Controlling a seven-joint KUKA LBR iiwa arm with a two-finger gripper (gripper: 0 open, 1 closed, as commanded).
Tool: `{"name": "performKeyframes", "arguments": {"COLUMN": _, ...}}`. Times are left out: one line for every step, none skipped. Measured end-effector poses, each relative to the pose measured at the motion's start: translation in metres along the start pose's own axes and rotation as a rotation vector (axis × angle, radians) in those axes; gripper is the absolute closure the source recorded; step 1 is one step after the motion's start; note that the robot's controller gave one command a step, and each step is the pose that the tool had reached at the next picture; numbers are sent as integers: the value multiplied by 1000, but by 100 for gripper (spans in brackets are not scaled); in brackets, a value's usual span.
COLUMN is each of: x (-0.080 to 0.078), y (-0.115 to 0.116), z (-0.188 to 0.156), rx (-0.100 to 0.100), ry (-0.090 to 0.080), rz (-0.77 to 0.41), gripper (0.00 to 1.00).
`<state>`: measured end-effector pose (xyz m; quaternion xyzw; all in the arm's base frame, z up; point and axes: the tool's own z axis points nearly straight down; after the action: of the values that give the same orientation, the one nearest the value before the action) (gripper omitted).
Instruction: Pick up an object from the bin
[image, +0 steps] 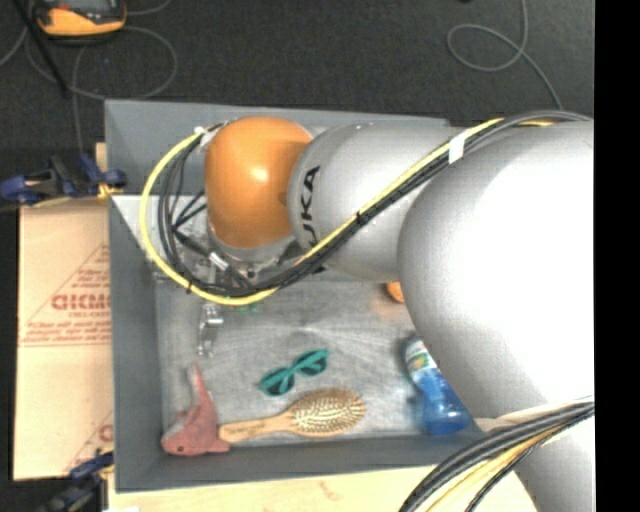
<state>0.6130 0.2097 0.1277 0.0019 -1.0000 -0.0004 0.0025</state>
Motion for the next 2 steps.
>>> {"name": "performKeyframes", "arguments": {"x": -2, "y": -1, "z": -5, "rx": -2, "ry": -8, "rz": 4, "gripper": 0}}
{"name": "performKeyframes", "arguments": {"x": -35, "y": -63, "z": 50, "rx": -2, "ry": -11, "rz": 90, "gripper": 0}}
